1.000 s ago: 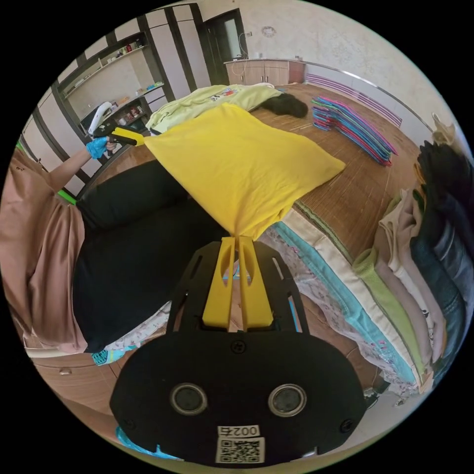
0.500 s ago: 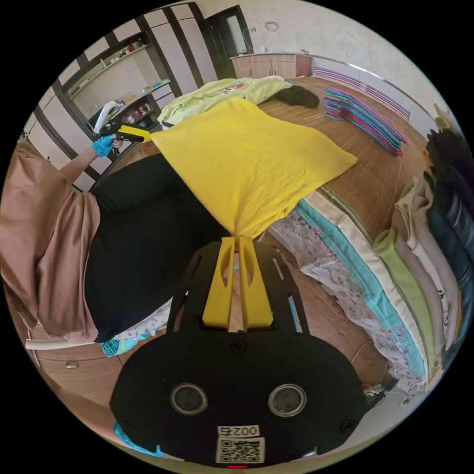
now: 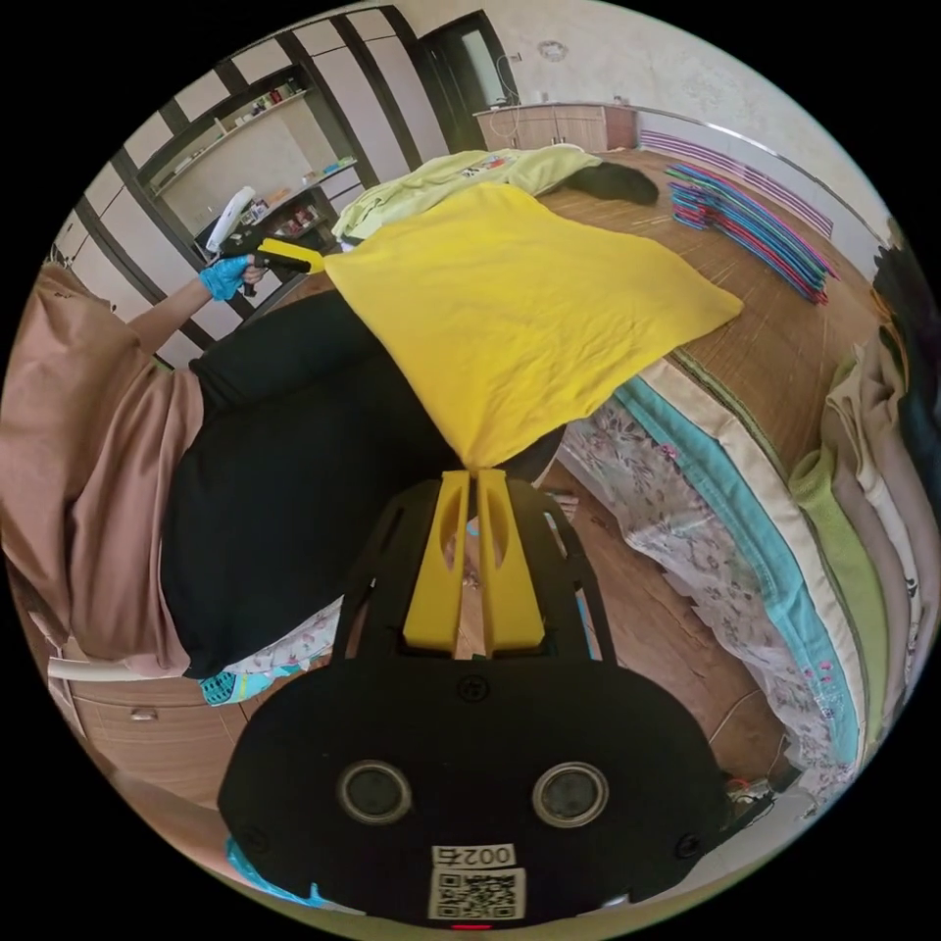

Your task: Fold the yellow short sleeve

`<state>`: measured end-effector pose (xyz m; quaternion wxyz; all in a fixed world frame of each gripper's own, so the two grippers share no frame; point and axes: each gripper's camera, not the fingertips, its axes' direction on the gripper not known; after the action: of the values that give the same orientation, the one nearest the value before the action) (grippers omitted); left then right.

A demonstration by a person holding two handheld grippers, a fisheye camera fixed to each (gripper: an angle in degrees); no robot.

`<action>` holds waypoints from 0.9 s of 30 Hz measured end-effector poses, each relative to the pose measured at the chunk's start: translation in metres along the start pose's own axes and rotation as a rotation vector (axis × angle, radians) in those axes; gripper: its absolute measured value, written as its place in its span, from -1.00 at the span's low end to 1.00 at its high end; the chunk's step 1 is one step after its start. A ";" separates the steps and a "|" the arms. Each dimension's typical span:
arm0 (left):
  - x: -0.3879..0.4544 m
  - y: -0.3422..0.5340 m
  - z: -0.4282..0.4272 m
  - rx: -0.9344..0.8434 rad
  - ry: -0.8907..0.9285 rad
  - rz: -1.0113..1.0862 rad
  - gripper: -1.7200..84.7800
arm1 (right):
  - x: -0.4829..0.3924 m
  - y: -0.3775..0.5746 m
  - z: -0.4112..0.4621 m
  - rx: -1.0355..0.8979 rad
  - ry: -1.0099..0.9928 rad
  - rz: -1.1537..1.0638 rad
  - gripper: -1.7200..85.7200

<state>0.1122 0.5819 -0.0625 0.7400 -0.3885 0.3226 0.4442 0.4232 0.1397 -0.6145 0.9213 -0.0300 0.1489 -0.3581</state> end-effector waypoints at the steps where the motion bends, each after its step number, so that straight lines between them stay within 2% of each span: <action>1: -0.001 -0.002 0.000 0.000 0.035 -0.034 -0.98 | -0.001 0.003 -0.007 0.024 -0.003 0.009 -0.97; 4: -0.003 -0.005 -0.010 0.020 0.099 -0.102 -0.98 | -0.003 0.009 -0.025 0.094 -0.012 0.029 -0.98; 9: 0.003 -0.019 -0.037 0.039 0.025 -0.156 -0.94 | -0.013 0.008 -0.045 0.139 0.015 0.011 -0.98; 12: 0.019 -0.040 -0.055 0.110 -0.008 -0.122 -0.93 | -0.021 0.004 -0.055 0.159 0.036 -0.013 -0.98; 20: 0.125 -0.143 -0.051 0.185 0.132 0.265 -0.87 | -0.042 -0.008 -0.083 0.251 0.111 -0.016 -0.98; 27: 0.221 -0.210 -0.012 0.122 0.233 0.487 -0.69 | -0.063 -0.027 -0.098 0.324 0.182 -0.004 -0.98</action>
<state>0.3893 0.5976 -0.1900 0.5913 -0.3029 0.5157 0.5410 0.3331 0.1671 -0.6874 0.8961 0.1512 0.1718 -0.3804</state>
